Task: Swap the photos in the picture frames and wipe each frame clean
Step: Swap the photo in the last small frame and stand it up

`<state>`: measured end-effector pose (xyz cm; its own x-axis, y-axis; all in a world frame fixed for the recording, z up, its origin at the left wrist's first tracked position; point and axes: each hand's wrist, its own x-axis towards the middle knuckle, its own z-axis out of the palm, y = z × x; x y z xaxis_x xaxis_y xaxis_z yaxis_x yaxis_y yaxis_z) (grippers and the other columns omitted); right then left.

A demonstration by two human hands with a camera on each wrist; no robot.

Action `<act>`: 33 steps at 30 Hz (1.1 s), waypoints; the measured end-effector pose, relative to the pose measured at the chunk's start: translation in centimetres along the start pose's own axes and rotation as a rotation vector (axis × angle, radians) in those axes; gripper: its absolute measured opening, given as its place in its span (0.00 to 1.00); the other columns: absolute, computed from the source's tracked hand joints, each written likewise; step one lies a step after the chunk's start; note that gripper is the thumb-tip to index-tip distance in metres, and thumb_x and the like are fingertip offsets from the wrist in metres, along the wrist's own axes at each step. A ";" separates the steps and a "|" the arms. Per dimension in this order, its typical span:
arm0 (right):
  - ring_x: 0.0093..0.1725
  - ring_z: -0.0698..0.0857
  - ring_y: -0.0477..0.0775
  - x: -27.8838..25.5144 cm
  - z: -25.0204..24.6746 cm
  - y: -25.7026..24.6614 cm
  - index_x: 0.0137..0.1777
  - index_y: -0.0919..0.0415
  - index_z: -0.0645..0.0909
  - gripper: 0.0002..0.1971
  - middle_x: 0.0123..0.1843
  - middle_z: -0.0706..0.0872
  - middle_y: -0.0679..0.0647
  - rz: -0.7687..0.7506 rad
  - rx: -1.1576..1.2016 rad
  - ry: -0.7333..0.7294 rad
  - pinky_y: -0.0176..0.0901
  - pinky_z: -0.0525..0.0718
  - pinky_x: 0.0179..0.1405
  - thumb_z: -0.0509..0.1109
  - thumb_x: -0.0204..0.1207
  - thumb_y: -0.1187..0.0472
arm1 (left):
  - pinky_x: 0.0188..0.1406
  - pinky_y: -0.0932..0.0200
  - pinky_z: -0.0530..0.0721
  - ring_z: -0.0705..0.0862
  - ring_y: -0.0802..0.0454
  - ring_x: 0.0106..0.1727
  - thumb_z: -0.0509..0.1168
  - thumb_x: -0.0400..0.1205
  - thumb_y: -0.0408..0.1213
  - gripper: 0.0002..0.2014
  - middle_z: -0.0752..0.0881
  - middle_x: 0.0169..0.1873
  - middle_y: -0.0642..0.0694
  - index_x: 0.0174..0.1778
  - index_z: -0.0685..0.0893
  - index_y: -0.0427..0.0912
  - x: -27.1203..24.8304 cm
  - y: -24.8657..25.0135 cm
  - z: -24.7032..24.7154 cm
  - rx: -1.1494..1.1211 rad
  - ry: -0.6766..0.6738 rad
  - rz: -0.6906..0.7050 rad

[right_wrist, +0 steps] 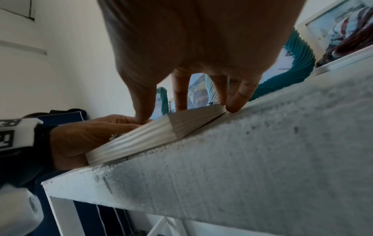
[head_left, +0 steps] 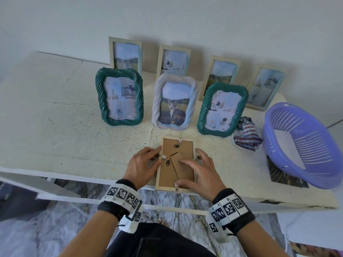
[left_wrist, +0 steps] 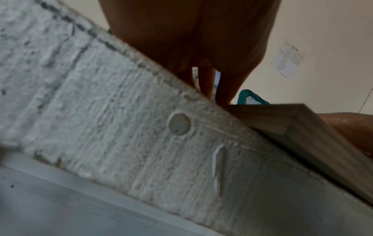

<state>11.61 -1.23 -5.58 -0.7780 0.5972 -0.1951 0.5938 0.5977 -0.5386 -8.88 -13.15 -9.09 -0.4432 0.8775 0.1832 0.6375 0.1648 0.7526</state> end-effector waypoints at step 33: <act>0.55 0.88 0.67 -2.8 -6.2 -0.5 0.67 0.60 0.79 0.15 0.56 0.89 0.63 0.287 1.258 0.217 0.59 0.86 0.52 0.62 0.82 0.65 | 0.50 0.43 0.89 0.90 0.43 0.51 0.61 0.86 0.35 0.19 0.91 0.49 0.41 0.74 0.73 0.49 2.7 8.1 1.9 -0.938 -0.039 -0.461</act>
<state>14.74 0.14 0.30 -0.5379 0.7629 -0.3587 0.0431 -0.4000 -0.9155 -3.74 -8.57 -3.67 -0.4876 0.8353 -0.2541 -0.3404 0.0861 0.9363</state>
